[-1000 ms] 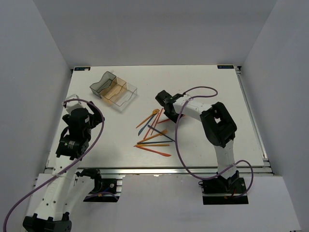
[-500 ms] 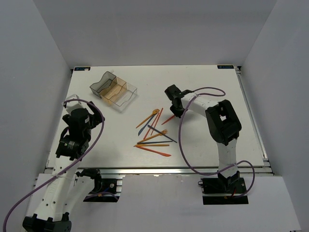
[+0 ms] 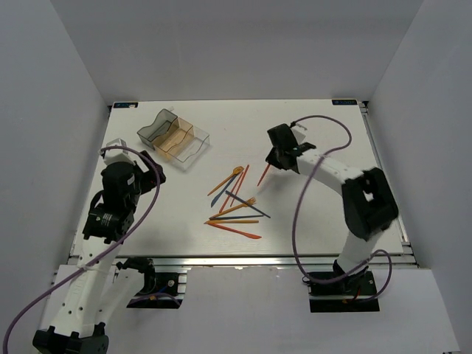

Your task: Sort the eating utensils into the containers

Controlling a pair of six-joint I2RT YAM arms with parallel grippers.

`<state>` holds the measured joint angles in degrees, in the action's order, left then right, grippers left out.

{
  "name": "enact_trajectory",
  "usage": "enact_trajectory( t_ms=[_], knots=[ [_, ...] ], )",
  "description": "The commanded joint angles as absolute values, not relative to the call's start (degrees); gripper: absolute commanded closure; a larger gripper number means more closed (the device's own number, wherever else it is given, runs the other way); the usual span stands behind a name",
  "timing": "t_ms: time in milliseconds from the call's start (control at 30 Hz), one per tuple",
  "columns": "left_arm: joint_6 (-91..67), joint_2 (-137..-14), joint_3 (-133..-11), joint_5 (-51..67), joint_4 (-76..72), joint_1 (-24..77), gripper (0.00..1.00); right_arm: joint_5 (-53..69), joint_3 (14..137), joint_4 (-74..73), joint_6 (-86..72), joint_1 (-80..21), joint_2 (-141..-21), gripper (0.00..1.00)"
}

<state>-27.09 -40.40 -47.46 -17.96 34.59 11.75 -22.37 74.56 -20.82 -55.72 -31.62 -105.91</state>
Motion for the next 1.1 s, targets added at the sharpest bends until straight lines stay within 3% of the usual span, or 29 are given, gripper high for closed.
enact_trajectory(
  t_ms=[0, 67, 200, 267, 367, 700, 900, 1000, 1067],
  knots=[
    [-28.38, -42.09, -52.99, -7.92, 31.03, 12.04, 0.02, -16.04, 66.56, 1.16, -34.31, -32.08, -93.54, 1.0],
    [-29.78, -43.85, -54.05, -4.85, 28.31, 11.95, 0.02, -11.19, 62.16, 5.17, -30.16, -32.26, -87.47, 1.0],
    [-34.88, -47.19, -52.74, 11.65, 16.9, 12.13, 0.02, 17.94, 59.85, 10.71, -23.03, -33.48, -82.1, 1.0],
    [-38.39, -49.03, -51.07, 20.72, 8.99, 12.22, 0.02, 20.91, 61.34, 8.54, -21.89, -36.72, -81.48, 1.0],
    [-39.46, -52.19, -50.8, 21.36, 3.98, 13.44, 0.02, 15.41, 63.88, 4.85, -21.18, -44.61, -80.42, 1.0],
    [-30.5, -56.69, -53.17, 21.53, 11.86, 16.17, 0.05, 9.31, 77.51, -8.95, -20.74, -51.94, -86.92, 1.0],
    [-28.22, -55.11, -52.12, 23.02, 12.74, 16.26, 0.17, 9.4, 81.03, -11.25, -21.27, -52.47, -89.91, 1.0],
    [-27.77, -55.11, -51.77, 22.15, 13.18, 16.26, 0.33, 9.49, 82.26, -11.77, -20.66, -53.43, -90.35, 1.0],
    [-27.69, -55.37, -51.68, 22.06, 13.1, 16.26, 0.37, 9.32, 83.32, -13.44, -19.95, -54.49, -90.96, 1.0]
  ],
)
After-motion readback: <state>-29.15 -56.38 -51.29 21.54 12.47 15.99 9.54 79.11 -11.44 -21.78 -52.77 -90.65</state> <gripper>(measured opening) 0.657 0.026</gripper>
